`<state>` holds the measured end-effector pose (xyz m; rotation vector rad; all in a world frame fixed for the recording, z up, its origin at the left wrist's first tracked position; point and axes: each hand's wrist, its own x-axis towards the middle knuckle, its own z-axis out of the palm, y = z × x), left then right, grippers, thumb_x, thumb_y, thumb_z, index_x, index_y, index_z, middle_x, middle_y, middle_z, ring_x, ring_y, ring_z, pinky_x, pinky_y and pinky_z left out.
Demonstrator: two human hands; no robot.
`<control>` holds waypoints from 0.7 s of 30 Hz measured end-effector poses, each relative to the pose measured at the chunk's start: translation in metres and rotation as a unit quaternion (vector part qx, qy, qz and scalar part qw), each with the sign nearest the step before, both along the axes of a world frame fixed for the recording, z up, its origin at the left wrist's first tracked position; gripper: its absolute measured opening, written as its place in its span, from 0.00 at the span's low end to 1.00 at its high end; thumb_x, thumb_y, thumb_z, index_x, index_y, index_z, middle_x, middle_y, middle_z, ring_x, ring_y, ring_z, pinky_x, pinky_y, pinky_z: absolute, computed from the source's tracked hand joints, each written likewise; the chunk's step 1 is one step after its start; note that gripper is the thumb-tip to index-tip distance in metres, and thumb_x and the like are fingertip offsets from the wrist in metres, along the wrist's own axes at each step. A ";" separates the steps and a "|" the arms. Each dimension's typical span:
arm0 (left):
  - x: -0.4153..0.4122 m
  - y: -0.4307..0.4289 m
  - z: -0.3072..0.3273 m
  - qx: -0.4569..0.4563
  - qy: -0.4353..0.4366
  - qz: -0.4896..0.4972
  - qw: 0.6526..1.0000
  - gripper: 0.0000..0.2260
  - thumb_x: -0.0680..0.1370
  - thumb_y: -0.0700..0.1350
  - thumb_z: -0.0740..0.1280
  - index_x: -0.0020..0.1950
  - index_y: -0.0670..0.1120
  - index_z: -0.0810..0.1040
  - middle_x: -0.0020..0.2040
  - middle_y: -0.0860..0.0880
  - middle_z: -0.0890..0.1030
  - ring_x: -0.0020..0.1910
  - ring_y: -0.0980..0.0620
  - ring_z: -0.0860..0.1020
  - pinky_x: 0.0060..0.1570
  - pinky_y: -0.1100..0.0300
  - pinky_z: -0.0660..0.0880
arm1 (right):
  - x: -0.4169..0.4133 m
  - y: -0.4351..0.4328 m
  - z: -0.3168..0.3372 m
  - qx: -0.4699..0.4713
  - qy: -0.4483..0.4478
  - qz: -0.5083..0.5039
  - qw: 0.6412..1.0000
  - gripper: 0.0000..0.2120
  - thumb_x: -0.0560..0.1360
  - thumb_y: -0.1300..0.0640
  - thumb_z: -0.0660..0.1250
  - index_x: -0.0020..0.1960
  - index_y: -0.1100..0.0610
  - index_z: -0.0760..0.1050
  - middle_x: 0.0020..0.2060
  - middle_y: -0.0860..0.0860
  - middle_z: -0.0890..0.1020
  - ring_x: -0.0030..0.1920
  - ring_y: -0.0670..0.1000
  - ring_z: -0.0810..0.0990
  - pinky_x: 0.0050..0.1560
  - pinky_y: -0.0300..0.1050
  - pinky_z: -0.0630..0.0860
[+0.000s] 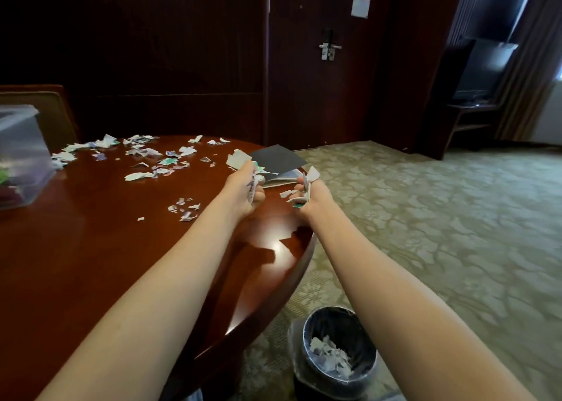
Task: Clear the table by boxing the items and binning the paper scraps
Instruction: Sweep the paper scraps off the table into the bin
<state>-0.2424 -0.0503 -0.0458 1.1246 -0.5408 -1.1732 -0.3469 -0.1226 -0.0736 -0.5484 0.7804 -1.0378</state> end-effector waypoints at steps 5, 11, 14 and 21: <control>-0.035 -0.025 -0.011 -0.005 0.142 -0.043 0.989 0.14 0.81 0.43 0.54 0.35 0.44 0.61 0.29 0.50 0.61 0.13 0.59 0.58 0.13 0.72 0.55 | -0.041 0.001 0.004 0.035 -0.043 -0.036 0.998 0.14 0.79 0.64 0.52 0.35 0.57 0.63 0.29 0.49 0.59 0.11 0.43 0.57 0.12 0.29 0.52; -0.084 -0.049 -0.013 -0.017 0.204 -0.072 0.976 0.18 0.81 0.37 0.51 0.32 0.48 0.56 0.18 0.55 0.61 0.10 0.56 0.58 0.12 0.72 0.56 | -0.058 0.005 0.009 0.088 -0.118 -0.090 0.985 0.18 0.81 0.61 0.49 0.35 0.57 0.67 0.30 0.50 0.62 0.14 0.45 0.58 0.13 0.30 0.53; -0.103 -0.064 -0.018 -0.019 0.184 -0.071 0.980 0.15 0.79 0.36 0.49 0.32 0.47 0.58 0.14 0.54 0.57 0.09 0.57 0.56 0.11 0.71 0.55 | -0.071 -0.008 0.006 0.102 -0.128 -0.108 0.981 0.17 0.81 0.61 0.49 0.36 0.57 0.67 0.31 0.51 0.62 0.16 0.48 0.61 0.13 0.29 0.53; -0.142 -0.094 -0.049 0.013 0.194 -0.102 0.976 0.16 0.76 0.32 0.51 0.32 0.48 0.56 0.24 0.50 0.62 0.09 0.55 0.60 0.12 0.71 0.56 | -0.112 -0.036 -0.024 0.140 -0.131 -0.150 0.970 0.16 0.79 0.62 0.50 0.34 0.56 0.66 0.31 0.49 0.62 0.24 0.48 0.61 0.14 0.28 0.56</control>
